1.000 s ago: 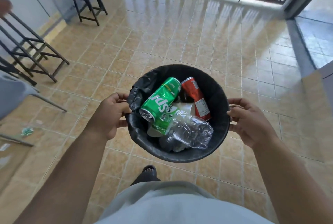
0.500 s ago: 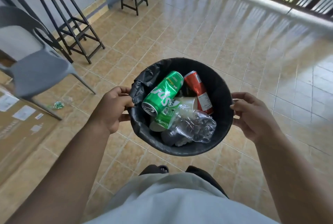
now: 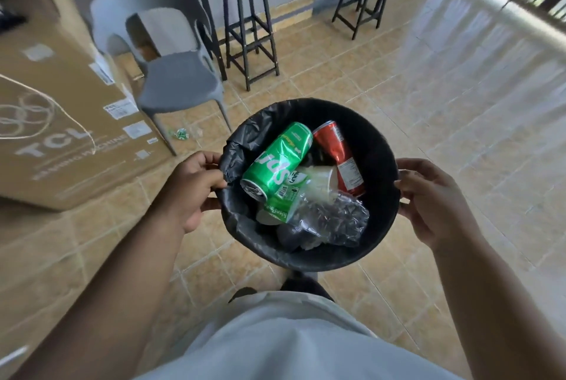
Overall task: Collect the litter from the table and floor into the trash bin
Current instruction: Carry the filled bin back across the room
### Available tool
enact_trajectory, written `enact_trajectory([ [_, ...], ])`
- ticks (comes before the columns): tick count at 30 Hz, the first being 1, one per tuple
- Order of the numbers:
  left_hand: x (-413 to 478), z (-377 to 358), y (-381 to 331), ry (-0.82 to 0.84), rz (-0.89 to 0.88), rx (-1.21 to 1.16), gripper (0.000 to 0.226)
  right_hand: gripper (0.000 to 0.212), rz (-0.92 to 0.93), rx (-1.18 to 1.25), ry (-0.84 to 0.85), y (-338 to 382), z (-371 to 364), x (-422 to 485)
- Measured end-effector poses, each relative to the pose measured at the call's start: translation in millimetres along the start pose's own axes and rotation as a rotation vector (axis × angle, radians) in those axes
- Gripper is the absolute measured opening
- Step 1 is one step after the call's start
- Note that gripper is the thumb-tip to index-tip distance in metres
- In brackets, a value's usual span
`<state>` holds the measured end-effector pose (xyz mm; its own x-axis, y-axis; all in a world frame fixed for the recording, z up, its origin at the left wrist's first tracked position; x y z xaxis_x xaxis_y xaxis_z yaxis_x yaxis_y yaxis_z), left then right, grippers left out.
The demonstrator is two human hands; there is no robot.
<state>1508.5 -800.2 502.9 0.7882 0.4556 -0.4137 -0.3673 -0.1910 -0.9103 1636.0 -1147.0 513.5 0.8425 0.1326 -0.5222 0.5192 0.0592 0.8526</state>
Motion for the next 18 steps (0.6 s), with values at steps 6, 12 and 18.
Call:
enact_trajectory([
  [6, -10.7, 27.6, -5.7, -0.204, -0.031, -0.090, 0.039, 0.031, 0.033, -0.096, 0.238, 43.3, -53.2, 54.9],
  [12, -35.4, 68.5, 6.9, -0.430, -0.037, -0.208, 0.038, 0.029, 0.044, -0.233, 0.464, 61.5, -133.9, 84.5],
  [18, -62.2, 127.6, 29.9, -0.615, -0.013, -0.317, 0.037, 0.026, 0.021, -0.359, 0.634, 51.8, -231.5, 86.9],
])
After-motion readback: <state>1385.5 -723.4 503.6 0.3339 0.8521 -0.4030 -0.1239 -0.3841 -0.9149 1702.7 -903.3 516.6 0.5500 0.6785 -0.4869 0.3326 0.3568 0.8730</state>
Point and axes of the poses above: each hand's wrist, its own x-axis towards the middle knuckle, its own z-axis out of the back of the hand, y = z × x, the point moved 7 cm from there along x, towards the middle knuckle, and after that the axes turned 5 degrees about -z, right-handed, at the moved point
